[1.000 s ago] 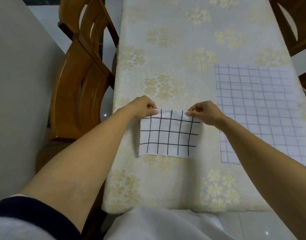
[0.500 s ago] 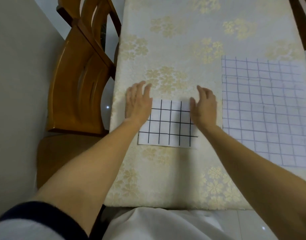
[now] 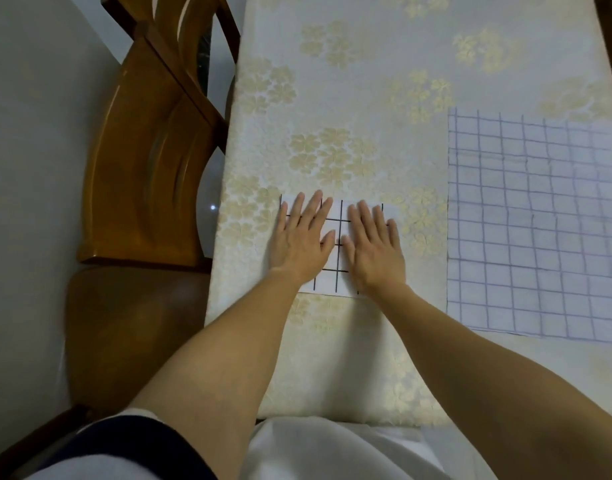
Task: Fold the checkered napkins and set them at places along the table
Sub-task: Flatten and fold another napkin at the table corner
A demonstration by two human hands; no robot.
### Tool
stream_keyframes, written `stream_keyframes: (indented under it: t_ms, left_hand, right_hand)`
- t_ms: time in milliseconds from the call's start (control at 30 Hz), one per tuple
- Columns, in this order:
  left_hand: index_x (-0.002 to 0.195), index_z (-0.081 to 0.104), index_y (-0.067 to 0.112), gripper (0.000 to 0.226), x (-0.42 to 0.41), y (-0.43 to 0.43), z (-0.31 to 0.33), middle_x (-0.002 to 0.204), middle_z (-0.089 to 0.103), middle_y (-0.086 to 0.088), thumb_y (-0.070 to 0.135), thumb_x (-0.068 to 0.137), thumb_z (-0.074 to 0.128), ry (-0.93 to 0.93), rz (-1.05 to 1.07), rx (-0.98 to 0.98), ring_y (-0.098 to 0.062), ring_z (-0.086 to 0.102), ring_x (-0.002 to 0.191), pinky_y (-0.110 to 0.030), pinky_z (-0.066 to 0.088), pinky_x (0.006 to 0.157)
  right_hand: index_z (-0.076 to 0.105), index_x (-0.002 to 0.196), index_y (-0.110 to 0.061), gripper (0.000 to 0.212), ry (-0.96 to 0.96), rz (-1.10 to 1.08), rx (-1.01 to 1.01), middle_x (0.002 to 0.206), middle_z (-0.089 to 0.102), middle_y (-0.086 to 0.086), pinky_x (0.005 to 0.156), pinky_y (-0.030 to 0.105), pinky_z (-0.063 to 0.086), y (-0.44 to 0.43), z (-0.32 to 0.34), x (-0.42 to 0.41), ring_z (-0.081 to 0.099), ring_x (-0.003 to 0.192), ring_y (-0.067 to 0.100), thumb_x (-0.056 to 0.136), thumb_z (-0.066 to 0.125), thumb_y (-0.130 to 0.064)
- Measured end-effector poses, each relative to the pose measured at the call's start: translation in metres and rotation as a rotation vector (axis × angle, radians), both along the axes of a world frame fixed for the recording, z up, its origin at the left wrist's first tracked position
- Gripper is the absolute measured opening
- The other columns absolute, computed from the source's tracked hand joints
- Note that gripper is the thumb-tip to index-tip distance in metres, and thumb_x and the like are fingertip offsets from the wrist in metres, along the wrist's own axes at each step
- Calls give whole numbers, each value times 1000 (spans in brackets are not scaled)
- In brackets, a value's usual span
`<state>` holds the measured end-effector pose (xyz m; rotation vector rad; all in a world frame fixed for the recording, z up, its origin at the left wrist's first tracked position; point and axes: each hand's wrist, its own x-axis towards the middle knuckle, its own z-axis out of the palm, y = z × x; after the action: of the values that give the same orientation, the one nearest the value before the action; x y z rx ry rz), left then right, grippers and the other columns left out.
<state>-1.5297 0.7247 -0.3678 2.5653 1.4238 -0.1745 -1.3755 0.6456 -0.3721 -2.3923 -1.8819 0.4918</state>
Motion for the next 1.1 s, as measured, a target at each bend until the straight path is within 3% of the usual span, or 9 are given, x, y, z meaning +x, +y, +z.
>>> stream_keyframes:
  t_ms: [200,267,333,433,600,800,900,967,1100]
  left_hand:
    - [160,-16,23,77,-34,10,5,168,-21,3,68,99,-2,37,115,-11,-22,-19,155,-50,-6,126]
    - [161,-13,17,73,-28,13,15,167,-20,-1,60,104,5,-10,115,23,-26,-17,155,-49,-5,126]
    - [161,-10,14,66,-10,11,20,168,-18,-2,46,108,12,-48,46,64,-25,-15,156,-47,-3,127]
    - [161,-11,18,62,3,5,11,170,-15,1,41,108,10,-34,-2,-16,-21,-16,156,-44,-3,127]
    - [161,-13,29,70,-20,8,0,168,-18,5,62,103,9,-8,18,-17,-20,-15,156,-49,-5,126]
    - [159,-20,25,80,-58,14,1,167,-25,2,72,98,0,6,162,-30,-23,-24,153,-52,-9,125]
    - [161,-14,21,74,-37,16,13,168,-21,-2,63,103,6,-86,171,-2,-26,-19,155,-49,-10,125]
    - [162,-8,23,66,-11,15,20,170,-14,0,53,107,13,-137,58,20,-24,-15,156,-46,-6,127]
    - [161,-11,28,63,-4,7,5,170,-14,6,54,106,5,-26,-20,-17,-20,-14,156,-47,-5,127]
  right_hand:
    - [-13,160,-23,67,-23,-134,-132,167,-20,-3,125,47,-9,-3,15,27,-23,152,24,104,3,-57]
    - [-7,161,-16,65,-8,-191,-79,168,-15,2,125,46,-8,10,23,16,-19,153,26,106,6,-50]
    - [-3,161,-15,60,-8,-111,29,168,-10,1,126,44,-6,23,29,-5,-15,154,25,108,5,-40]
    - [-7,161,-19,58,55,-8,-11,168,-12,-1,126,45,-5,29,18,-27,-20,152,20,105,2,-32]
    - [-18,158,-26,60,-7,-49,-65,165,-24,-7,125,44,-11,4,6,6,-25,151,19,106,1,-50]
    - [-19,158,-22,67,-5,-200,-144,166,-25,0,124,47,-12,-10,14,40,-27,151,24,105,4,-55]
    - [-17,159,-22,64,-24,-167,-63,166,-24,2,124,46,-12,2,20,20,-25,151,27,107,7,-51]
    - [-14,159,-24,62,-10,-106,-14,166,-22,1,125,47,-11,13,20,0,-23,152,27,108,7,-49]
    - [-16,159,-26,64,-2,-65,-72,166,-23,-1,124,49,-9,10,10,-9,-25,152,27,106,5,-54]
